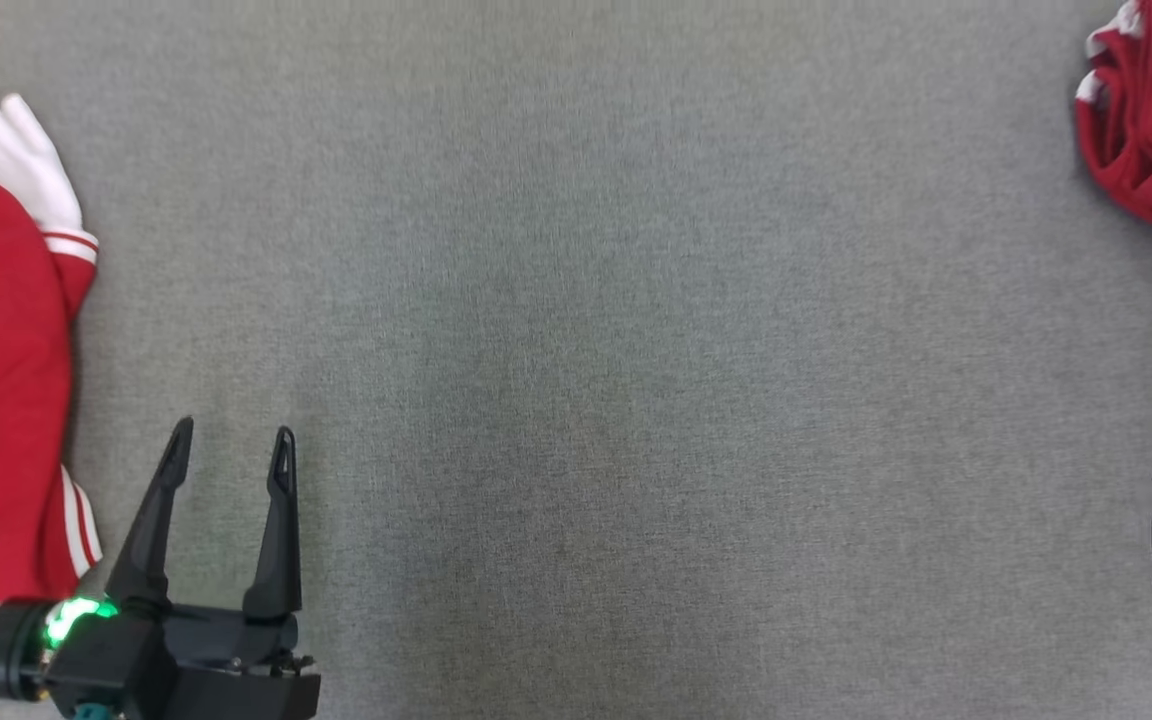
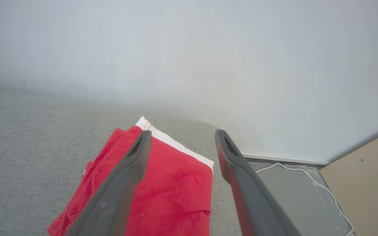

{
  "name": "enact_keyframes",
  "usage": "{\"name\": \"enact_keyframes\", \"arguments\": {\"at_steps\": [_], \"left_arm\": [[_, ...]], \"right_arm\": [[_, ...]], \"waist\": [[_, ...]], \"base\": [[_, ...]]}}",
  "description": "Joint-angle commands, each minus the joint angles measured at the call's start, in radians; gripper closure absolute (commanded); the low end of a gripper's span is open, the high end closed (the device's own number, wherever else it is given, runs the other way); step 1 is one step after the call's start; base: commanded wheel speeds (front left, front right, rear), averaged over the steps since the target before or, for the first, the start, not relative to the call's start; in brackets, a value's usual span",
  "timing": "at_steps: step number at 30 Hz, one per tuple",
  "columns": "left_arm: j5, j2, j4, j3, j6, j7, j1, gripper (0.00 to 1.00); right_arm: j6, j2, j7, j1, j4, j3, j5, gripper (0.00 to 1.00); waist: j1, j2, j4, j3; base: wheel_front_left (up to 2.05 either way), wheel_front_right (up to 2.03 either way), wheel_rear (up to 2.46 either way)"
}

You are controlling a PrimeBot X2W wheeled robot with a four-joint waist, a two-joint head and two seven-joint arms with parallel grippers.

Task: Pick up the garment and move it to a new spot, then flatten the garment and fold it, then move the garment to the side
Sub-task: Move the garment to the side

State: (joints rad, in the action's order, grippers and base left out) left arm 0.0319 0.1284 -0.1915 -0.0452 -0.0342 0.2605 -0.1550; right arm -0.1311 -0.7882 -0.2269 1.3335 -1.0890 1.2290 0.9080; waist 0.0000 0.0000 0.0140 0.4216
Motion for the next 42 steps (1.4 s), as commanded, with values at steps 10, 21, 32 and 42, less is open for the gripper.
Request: {"name": "enact_keyframes", "arguments": {"at_steps": [10,21,32,42], "left_arm": [[0.037,-0.025,0.05,0.012,-0.01,0.003,0.054,0.0],[0.053,-0.044,0.081,0.026,-0.006,0.003,0.107,0.0],[0.059,-0.055,0.104,0.04,0.001,0.003,0.146,0.0],[0.062,-0.06,0.148,0.052,0.004,0.003,0.206,0.0]], "right_arm": [[0.0,0.091,-0.039,-0.123,0.114,-0.224,0.032,0.0],[0.0,0.224,-0.039,-0.452,0.332,-0.585,-0.157,0.0],[0.001,0.355,-0.04,-0.785,0.593,-0.871,-0.37,0.0],[0.0,0.509,-0.039,-1.123,0.809,-1.033,-0.593,0.0]], "waist": [[0.0,0.0,-0.009,-0.142],[0.0,0.0,-0.008,-0.266],[0.0,0.0,0.016,-0.343],[0.0,0.0,0.039,-0.428]], "base": [[0.0,0.0,0.0],[0.0,0.0,0.0],[0.0,0.0,0.0],[0.0,0.0,0.0]]}}
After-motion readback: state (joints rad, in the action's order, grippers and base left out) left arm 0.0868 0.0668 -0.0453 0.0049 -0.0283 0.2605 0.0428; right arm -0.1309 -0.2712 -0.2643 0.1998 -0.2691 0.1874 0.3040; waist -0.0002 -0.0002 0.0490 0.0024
